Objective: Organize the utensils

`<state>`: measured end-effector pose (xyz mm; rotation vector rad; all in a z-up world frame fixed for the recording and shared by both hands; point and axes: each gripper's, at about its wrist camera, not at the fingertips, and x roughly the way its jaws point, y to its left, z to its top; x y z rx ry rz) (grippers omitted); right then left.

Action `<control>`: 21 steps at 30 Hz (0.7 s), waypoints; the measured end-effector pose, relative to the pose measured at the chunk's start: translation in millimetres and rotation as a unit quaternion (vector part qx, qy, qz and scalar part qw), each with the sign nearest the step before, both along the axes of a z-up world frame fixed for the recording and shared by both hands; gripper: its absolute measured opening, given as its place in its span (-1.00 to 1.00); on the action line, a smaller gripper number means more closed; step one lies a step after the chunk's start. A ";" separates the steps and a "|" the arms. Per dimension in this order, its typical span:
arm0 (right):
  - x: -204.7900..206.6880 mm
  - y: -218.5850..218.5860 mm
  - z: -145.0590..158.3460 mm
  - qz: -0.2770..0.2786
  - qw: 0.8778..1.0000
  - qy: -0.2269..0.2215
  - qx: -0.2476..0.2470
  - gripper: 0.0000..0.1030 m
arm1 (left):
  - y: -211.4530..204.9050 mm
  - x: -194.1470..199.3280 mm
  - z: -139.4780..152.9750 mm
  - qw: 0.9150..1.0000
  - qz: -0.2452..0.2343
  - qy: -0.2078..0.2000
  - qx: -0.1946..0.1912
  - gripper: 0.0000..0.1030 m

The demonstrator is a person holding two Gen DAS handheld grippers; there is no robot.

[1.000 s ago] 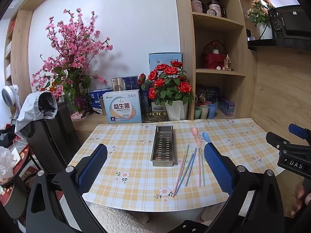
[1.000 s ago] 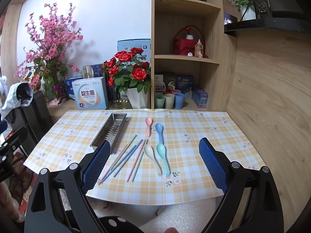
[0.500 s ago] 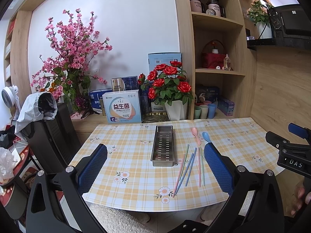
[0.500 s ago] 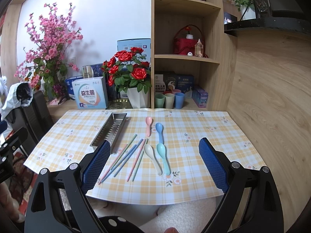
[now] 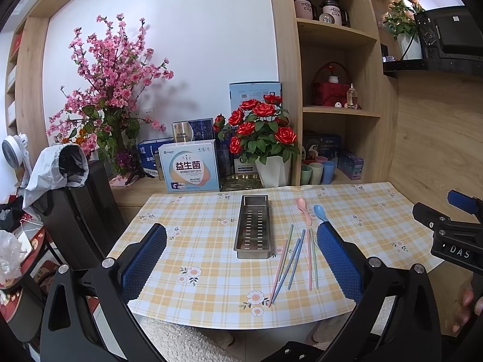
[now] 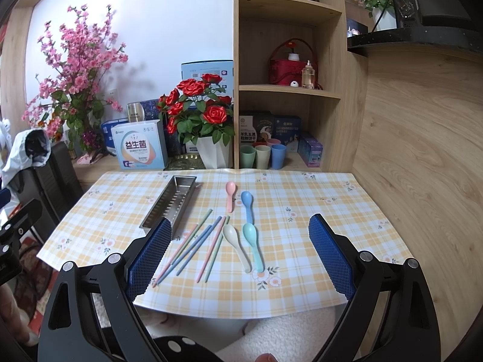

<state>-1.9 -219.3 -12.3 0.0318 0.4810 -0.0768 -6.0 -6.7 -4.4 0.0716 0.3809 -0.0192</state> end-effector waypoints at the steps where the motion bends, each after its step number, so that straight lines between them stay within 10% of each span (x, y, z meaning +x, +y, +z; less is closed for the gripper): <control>1: 0.0 -0.3 0.3 0.000 1.000 0.000 0.000 0.73 | 0.1 0.3 -0.1 1.000 0.000 0.001 -0.001 0.90; 21: 49.5 -18.0 2.3 0.050 0.999 -0.013 0.010 0.73 | 19.3 61.0 15.7 0.998 -0.056 -0.017 -0.002 0.90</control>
